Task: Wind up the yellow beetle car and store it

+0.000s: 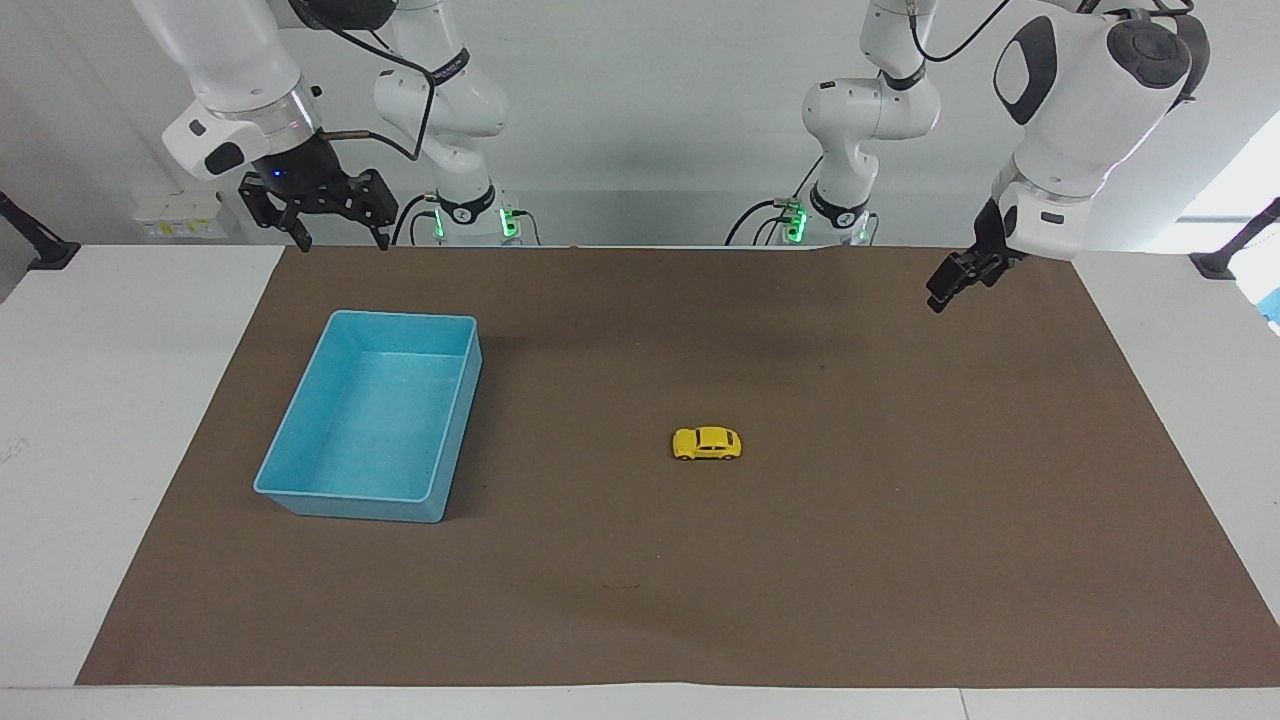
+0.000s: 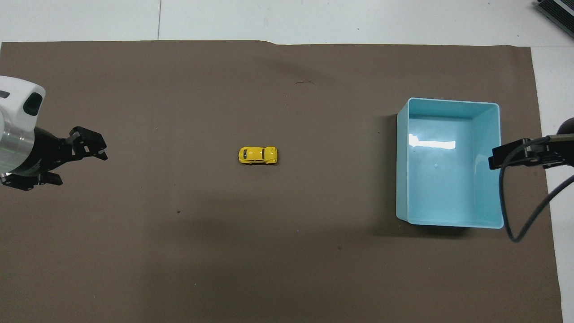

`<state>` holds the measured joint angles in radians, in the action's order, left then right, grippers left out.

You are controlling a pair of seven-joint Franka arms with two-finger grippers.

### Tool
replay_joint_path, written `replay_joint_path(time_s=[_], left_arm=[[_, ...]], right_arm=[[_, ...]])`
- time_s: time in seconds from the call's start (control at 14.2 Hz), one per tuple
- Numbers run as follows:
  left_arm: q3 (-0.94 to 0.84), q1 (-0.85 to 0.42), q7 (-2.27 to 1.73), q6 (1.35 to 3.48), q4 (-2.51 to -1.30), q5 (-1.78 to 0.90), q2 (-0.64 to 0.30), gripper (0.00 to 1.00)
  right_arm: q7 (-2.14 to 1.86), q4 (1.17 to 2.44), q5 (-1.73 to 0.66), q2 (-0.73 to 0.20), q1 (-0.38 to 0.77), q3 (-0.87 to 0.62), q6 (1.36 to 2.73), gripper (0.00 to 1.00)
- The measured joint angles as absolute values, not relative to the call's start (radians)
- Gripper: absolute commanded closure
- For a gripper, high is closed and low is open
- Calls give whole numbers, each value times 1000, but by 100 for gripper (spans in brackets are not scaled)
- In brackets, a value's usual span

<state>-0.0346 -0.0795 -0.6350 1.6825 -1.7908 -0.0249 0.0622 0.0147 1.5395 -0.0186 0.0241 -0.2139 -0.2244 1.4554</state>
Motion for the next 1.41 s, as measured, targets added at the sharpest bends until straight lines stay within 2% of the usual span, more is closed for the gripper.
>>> replay_joint_path(time_s=[0.49,1.06,1.41], left_arm=[[-35,-105,-1224,1865,-1879,-66,29,0],[-38,-290,-1661,2056,-1884,-68,-85,0],[-39,-411,-1886,2227,-1883,-68,-197,0]], right_arm=[[15,1539,-19,24,-214,-224,1455,0],[15,1539,-19,24,-214,-224,1455,0],[15,1539,-19,24,-214,-224,1455,0]])
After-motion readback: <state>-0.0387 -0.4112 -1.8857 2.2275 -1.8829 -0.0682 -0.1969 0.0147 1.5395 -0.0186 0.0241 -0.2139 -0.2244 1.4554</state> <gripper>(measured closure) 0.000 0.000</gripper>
